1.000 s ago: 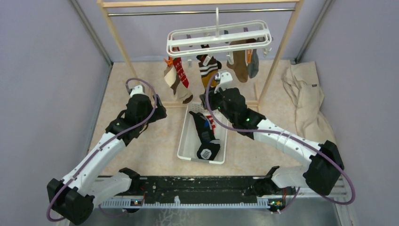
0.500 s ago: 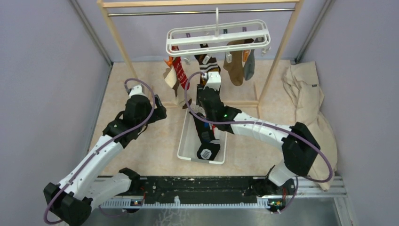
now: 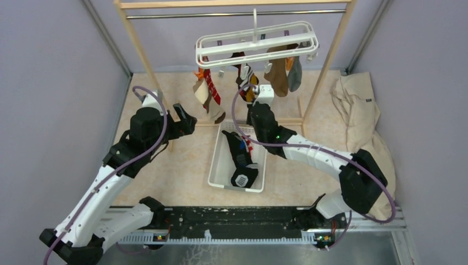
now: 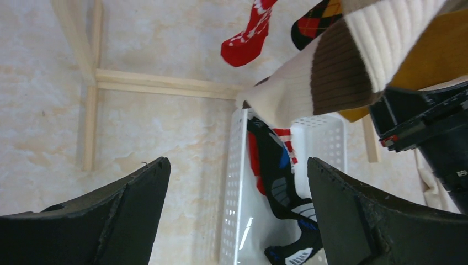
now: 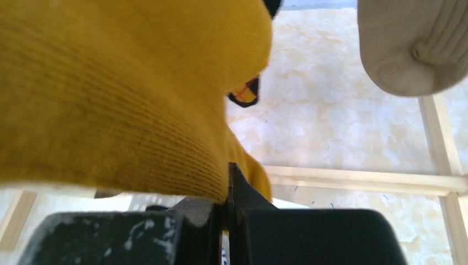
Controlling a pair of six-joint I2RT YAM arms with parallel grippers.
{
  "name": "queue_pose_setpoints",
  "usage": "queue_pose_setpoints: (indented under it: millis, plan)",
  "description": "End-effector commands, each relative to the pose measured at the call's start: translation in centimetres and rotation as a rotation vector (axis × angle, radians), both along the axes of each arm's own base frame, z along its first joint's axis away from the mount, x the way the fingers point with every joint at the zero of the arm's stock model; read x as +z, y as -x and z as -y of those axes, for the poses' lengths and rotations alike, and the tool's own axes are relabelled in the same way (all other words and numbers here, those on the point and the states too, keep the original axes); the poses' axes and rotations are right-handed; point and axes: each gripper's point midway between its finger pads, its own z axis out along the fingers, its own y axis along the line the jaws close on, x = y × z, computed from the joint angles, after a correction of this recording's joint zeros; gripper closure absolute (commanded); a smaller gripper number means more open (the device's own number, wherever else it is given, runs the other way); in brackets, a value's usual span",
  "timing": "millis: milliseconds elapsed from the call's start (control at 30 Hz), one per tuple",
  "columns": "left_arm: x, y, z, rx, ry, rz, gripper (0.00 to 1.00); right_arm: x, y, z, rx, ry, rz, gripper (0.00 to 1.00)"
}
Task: Remove the socks clipped to the hanger
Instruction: Remove the sock from the hanger.
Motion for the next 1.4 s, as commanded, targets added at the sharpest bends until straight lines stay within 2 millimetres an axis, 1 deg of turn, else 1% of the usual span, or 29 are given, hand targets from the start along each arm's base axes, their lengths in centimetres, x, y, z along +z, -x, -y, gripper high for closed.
queue_pose_setpoints:
  millis: [0,67,133,200,300,400,467,600,667,733,833,967,1067,1200,1367]
  plan:
    - [1.9,0.9,2.7,-0.144,0.051,0.011,0.01,6.7,2.3,-2.0,0.256,-0.090,0.194,1.00]
    - [2.4,1.1,4.0,-0.202,0.078,0.016,0.01,7.5,3.4,-2.0,0.326,-0.089,0.207,1.00]
    - [3.5,1.4,5.3,-0.261,0.107,0.039,0.01,7.7,4.3,-2.2,0.394,-0.075,0.199,1.00]
    - [4.6,1.7,6.4,-0.304,0.130,0.066,0.01,7.5,5.2,-2.4,0.456,-0.045,0.180,1.00]
    - [6.6,2.2,7.9,-0.364,0.159,0.110,0.01,7.7,6.2,-2.3,0.506,-0.017,0.169,1.00]
    - [9.1,2.8,9.7,-0.446,0.199,0.163,0.01,7.9,7.0,-2.2,0.550,-0.002,0.161,1.00]
    - [10.1,3.1,10.7,-0.490,0.218,0.174,0.01,8.0,7.3,-2.2,0.573,0.004,0.151,1.00]
    - [11.8,4.1,12.6,-0.572,0.260,0.199,0.01,8.1,8.6,-2.9,0.668,-0.004,0.134,1.00]
    - [12.7,4.6,13.4,-0.604,0.281,0.215,0.01,8.0,9.3,-3.1,0.707,-0.009,0.121,1.00]
    - [13.4,4.6,13.9,-0.620,0.287,0.233,0.01,8.1,10.0,-3.2,0.746,-0.028,0.114,1.00]
    - [14.2,4.2,14.7,-0.637,0.283,0.251,0.01,8.5,10.9,-3.1,0.803,-0.081,0.112,1.00]
    - [15.2,3.7,15.9,-0.665,0.292,0.277,0.01,9.3,11.3,-2.2,0.828,-0.136,0.109,1.00]
    - [15.4,2.4,16.4,-0.643,0.277,0.305,0.01,9.7,11.5,-1.8,0.845,-0.171,0.108,1.00]
    - [16.0,1.0,17.3,-0.637,0.267,0.345,0.01,9.9,12.0,-1.6,0.876,-0.211,0.081,1.00]
    - [16.5,-1.1,18.1,-0.605,0.226,0.376,0.01,10.3,11.8,-0.1,0.851,-0.288,0.049,1.00]
